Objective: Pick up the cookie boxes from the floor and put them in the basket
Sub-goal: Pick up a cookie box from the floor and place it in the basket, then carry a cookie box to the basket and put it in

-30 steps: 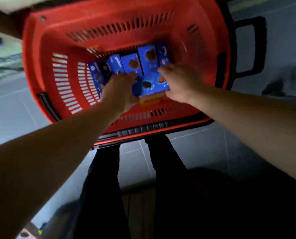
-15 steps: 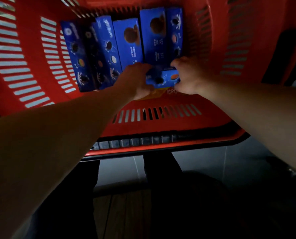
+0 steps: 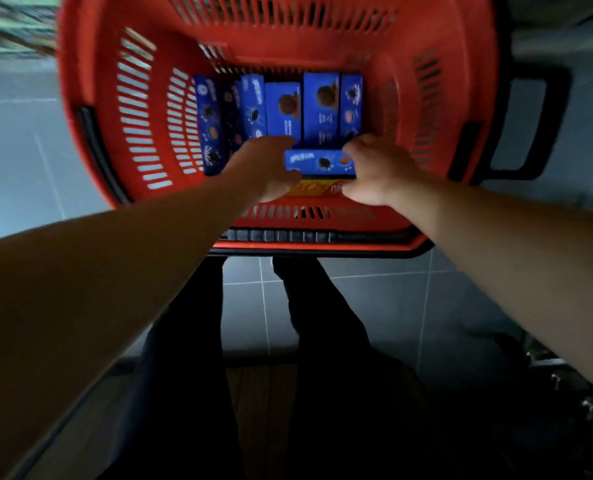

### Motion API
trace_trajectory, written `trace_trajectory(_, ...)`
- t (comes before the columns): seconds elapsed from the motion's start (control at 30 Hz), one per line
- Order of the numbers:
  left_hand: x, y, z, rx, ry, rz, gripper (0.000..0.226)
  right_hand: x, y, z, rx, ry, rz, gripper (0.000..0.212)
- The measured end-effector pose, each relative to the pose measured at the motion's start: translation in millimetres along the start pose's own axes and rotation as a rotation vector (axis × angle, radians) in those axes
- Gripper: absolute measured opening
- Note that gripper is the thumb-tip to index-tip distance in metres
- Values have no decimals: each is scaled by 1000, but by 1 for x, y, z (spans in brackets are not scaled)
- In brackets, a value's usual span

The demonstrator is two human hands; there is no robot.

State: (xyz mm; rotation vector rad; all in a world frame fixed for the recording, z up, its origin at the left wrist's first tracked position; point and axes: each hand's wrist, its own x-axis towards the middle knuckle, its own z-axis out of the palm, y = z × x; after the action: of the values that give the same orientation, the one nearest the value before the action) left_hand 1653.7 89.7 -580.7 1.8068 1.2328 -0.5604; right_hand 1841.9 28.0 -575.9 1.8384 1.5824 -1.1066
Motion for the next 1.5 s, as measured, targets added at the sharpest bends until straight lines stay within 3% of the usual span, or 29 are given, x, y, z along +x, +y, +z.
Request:
trace_trajectory(0.23,-161,21,-74,-102,144,-92,50,-119,-74,-67,-87,125,-130,69)
trace_trajectory(0.43,-289,-27,-111,-200,315,-183,59,-196,-180,-105,-248,263,-321,66)
trace_trajectory(0.77,-480,-191,-128,-407,618,-397,62,-257,-427,-107,-468,299,-618,69)
trace_trajectory(1.07,-652,-350,-127,-540,943,-707,64,-309,-660,-73,-699,335,-920,70)
trace_trajectory(1.5,-729,-494,-147,-724,1117,-1047,65,-291,-904,-59,-837,285,-1203,74)
